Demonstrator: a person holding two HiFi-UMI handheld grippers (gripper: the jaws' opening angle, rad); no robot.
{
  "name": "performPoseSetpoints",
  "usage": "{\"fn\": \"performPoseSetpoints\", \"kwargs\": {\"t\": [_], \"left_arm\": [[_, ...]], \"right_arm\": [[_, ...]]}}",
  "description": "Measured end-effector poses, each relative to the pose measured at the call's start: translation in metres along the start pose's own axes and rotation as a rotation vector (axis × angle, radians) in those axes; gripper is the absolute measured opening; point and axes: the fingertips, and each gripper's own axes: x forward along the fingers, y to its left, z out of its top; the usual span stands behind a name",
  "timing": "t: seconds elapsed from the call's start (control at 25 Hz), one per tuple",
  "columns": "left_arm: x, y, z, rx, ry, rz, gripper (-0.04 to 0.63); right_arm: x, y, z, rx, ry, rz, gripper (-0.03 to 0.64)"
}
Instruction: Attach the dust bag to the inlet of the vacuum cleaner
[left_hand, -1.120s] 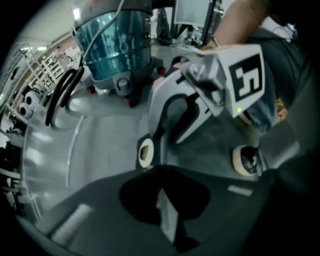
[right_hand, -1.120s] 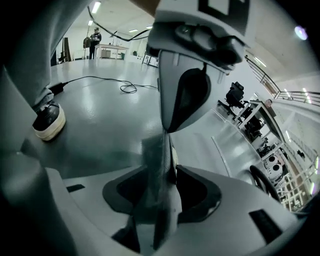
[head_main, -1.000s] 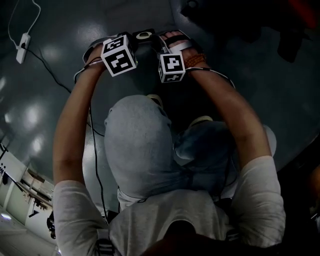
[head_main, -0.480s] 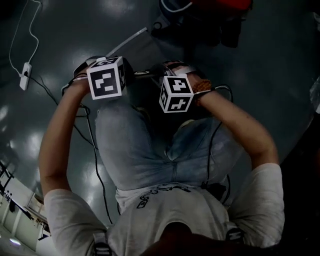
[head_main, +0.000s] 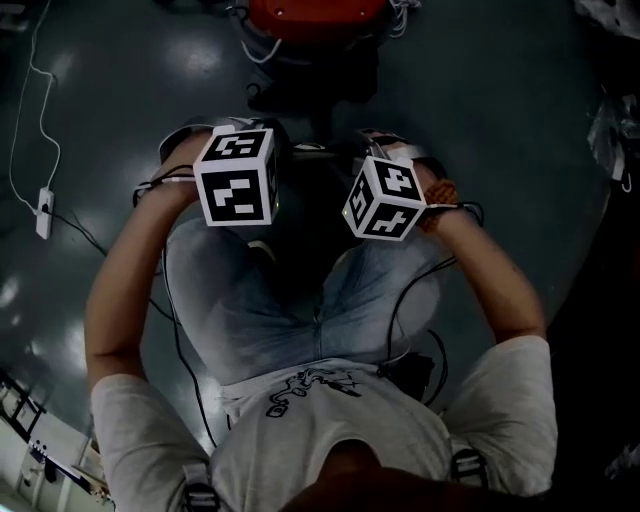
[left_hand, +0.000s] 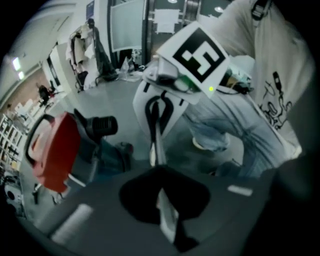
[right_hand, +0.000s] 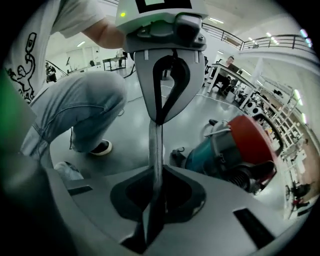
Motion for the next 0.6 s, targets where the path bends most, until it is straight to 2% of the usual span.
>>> {"fn": "performPoseSetpoints", "kwargs": {"t": [0.12, 0.32, 0.44, 0.6], "left_arm": [[-0.007, 0.03, 0.032, 0.017, -0.033, 0.111, 0.001], [-0.025, 0.08, 0.076, -0.019, -0.1, 0.291, 0.002], [-0.021, 0.098, 0.085, -0.023, -0.066, 0.357, 0.002], [-0.003, 0.105, 0.086, -0.018, -0.032, 0.406, 0.002]], "right_arm": [[-0.027, -0.028, -0.023, 0.021, 0.027, -0.089, 0.033], [-0.066, -0.082, -0.05, 0.062, 0.047, -0.219, 0.034], [-0.071, -0.1, -0.061, 0.055, 0.064, -0.234, 0.037], [-0.056, -0.103, -0.078, 0.039, 0.073, -0.236, 0.039]]}}
